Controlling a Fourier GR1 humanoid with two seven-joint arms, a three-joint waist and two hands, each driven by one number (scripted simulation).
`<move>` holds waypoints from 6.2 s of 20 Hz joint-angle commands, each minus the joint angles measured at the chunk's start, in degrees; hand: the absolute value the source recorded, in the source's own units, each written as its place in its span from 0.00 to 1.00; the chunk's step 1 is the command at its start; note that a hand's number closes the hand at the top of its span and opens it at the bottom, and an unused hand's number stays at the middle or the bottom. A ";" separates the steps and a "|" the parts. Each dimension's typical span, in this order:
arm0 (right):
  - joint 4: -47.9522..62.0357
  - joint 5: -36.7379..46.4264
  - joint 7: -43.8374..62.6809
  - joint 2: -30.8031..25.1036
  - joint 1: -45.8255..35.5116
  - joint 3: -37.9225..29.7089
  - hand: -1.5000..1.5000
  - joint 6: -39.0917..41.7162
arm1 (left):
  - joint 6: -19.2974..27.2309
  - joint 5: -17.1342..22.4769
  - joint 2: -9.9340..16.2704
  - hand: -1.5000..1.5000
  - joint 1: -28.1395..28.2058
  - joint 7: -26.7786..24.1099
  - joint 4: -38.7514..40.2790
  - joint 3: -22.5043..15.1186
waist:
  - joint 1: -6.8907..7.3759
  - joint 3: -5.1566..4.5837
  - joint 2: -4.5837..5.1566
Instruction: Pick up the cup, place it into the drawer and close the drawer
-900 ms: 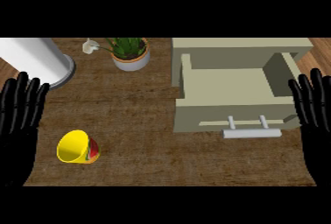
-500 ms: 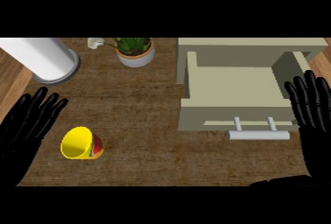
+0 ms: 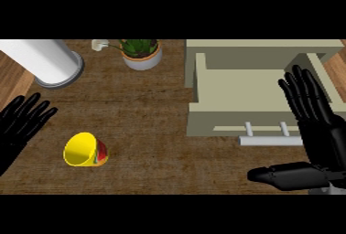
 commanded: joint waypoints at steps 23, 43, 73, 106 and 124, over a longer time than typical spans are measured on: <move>7.92 -2.16 -1.18 -1.85 -8.68 -6.33 0.00 3.92 | -3.03 -44.67 -2.13 0.00 -18.61 -45.84 62.34 -0.17 | -1.01 -0.08 0.23; 7.23 -3.17 2.47 -2.13 -11.17 -6.49 0.00 3.99 | 2.70 -48.71 -3.04 0.00 -24.25 -61.71 79.31 -4.69 | -1.89 -0.29 0.66; 7.78 -5.15 2.95 -4.75 -11.73 -9.61 0.00 5.94 | 30.50 -39.78 -16.73 1.00 -27.14 -68.46 76.09 3.43 | -1.03 -0.13 0.32; 9.68 -0.34 0.07 -2.11 -10.56 -8.19 0.00 3.74 | 52.94 -32.86 -25.11 1.00 -68.11 -16.63 50.60 -12.04 | -1.24 0.10 -0.10; 12.08 -2.26 -1.37 -2.70 -15.59 -7.14 0.00 6.73 | 53.26 -27.32 -25.12 1.00 -78.79 -12.33 81.32 -26.81 | -8.63 0.22 2.00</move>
